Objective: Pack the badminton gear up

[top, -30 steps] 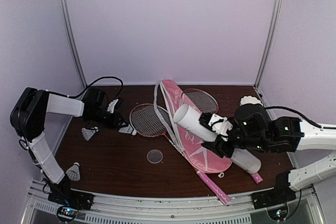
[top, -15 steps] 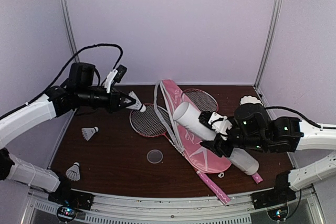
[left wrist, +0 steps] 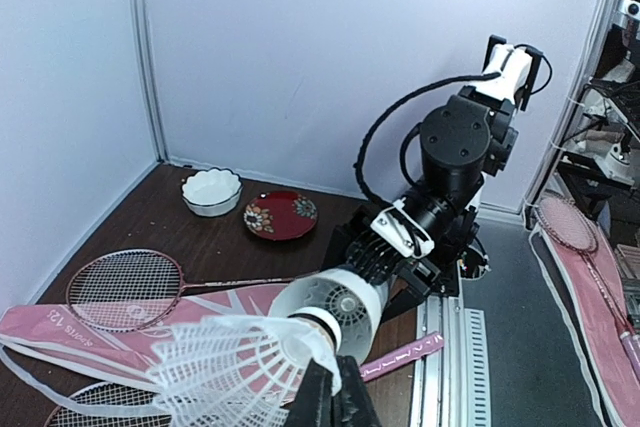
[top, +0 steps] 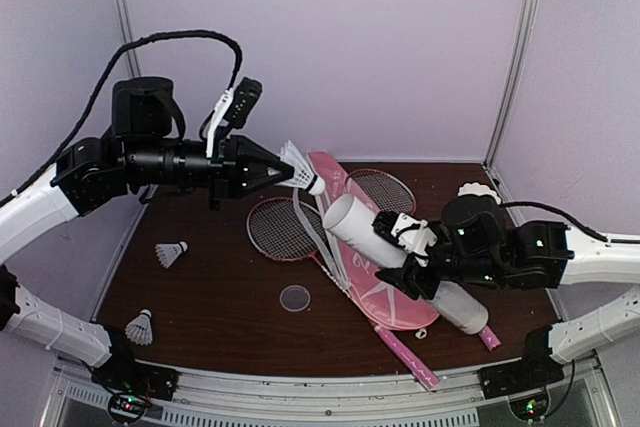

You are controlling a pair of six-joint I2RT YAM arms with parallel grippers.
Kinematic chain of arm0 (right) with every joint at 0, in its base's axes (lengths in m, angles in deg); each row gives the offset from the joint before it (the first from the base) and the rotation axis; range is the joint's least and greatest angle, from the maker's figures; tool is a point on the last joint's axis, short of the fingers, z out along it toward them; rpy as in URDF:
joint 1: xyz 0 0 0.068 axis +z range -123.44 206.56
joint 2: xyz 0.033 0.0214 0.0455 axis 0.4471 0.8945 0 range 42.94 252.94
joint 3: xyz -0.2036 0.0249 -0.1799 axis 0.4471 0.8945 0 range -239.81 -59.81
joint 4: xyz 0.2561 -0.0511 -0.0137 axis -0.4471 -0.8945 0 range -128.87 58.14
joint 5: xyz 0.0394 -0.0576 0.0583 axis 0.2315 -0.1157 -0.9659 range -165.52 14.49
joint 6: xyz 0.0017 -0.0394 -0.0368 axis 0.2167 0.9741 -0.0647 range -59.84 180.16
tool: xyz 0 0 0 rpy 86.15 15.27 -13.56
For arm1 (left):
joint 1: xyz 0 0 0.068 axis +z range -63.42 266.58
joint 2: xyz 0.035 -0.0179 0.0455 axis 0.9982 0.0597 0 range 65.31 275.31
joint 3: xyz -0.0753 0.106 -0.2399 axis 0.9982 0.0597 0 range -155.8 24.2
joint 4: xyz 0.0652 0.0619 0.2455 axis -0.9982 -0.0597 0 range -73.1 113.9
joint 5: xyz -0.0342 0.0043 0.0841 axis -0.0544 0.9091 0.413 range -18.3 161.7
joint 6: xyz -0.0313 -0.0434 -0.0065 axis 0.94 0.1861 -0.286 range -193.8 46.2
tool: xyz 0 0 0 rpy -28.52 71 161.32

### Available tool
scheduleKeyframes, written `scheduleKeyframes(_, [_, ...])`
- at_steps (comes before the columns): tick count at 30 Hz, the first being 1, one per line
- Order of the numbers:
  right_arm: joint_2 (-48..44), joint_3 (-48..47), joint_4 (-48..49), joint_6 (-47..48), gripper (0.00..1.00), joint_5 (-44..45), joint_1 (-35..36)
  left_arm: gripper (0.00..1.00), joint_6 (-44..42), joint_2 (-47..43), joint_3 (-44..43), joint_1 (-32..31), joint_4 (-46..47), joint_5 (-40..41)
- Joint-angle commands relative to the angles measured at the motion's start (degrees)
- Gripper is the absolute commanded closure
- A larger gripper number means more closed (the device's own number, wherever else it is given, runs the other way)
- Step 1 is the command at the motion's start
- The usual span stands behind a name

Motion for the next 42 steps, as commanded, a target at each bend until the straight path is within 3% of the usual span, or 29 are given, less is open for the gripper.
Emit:
scheduleKeyframes(1, [-0.70,-2.59,3.45,-0.37,0.59,-1.69,-0.18,1.00,-2.76,4.60,-3.93,-3.72,-0.63,1.15])
scheduleKeyframes(9, [-1.95,-2.08,5.05,0.02,0.59,-2.55,-0.13,1.00,-5.12,10.44,-8.40,-7.41,-3.27,-0.10])
scheduleKeyframes(10, [-2.07,-1.94,5.27,0.13,0.59,-2.55,-0.13,0.96,-5.55,10.82,-8.73,-7.65,-3.87,-0.68])
scheduleKeyframes(13, [-2.75,-1.33,6.17,0.35,0.60,-2.63,-0.12,0.63,-6.61,10.80,-9.33,-7.70,-6.35,-0.76])
scheduleKeyframes(15, [-3.19,-0.98,6.27,0.48,0.60,-2.84,-0.08,0.49,-7.79,10.00,-9.22,-7.70,-8.12,-0.30])
scheduleKeyframes(20, [-3.82,-0.57,6.02,1.18,0.60,-4.24,-0.04,0.35,-11.75,9.78,-9.81,-7.77,-13.44,-0.76])
scheduleKeyframes(32, [-1.89,-2.34,4.37,1.87,0.60,-5.88,0.38,0.33,-22.49,15.78,-16.37,-11.22,-23.60,1.73])
scheduleKeyframes(42, [-3.06,-2.07,5.86,1.33,0.61,-4.54,0.32,0.39,-25.64,21.43,-18.65,-13.12,-27.53,0.87])
